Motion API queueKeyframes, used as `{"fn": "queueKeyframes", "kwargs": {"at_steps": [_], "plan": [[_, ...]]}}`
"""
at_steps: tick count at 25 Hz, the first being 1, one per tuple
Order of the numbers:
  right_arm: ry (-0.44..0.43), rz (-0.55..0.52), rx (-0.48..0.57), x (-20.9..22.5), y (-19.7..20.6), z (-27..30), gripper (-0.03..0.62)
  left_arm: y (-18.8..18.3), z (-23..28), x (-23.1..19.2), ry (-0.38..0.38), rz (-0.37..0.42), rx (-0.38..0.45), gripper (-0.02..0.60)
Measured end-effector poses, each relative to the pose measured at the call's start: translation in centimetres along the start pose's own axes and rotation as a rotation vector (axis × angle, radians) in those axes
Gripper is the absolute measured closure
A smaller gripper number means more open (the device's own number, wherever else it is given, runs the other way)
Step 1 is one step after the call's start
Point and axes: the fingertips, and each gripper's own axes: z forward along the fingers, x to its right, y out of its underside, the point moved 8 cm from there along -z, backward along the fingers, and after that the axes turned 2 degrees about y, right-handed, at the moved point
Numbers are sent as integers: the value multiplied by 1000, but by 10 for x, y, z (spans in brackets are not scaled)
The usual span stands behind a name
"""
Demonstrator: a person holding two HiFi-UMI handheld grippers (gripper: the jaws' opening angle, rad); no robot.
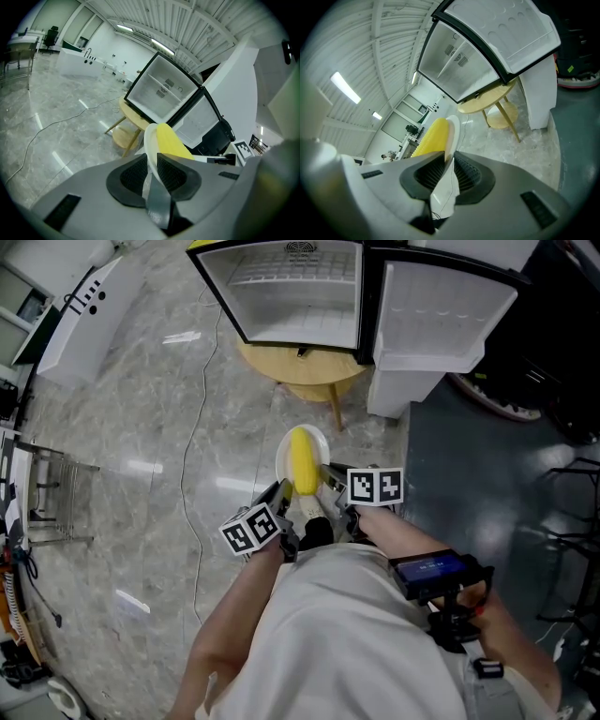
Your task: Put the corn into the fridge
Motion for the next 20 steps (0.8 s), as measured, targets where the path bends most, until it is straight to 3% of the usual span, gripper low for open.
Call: {"fn": "queueKeyframes", "kwargs": {"at_steps": [20], "plan": [[33, 20, 13, 17, -75, 56, 542, -68, 71, -27, 8, -7, -51, 512]]}}
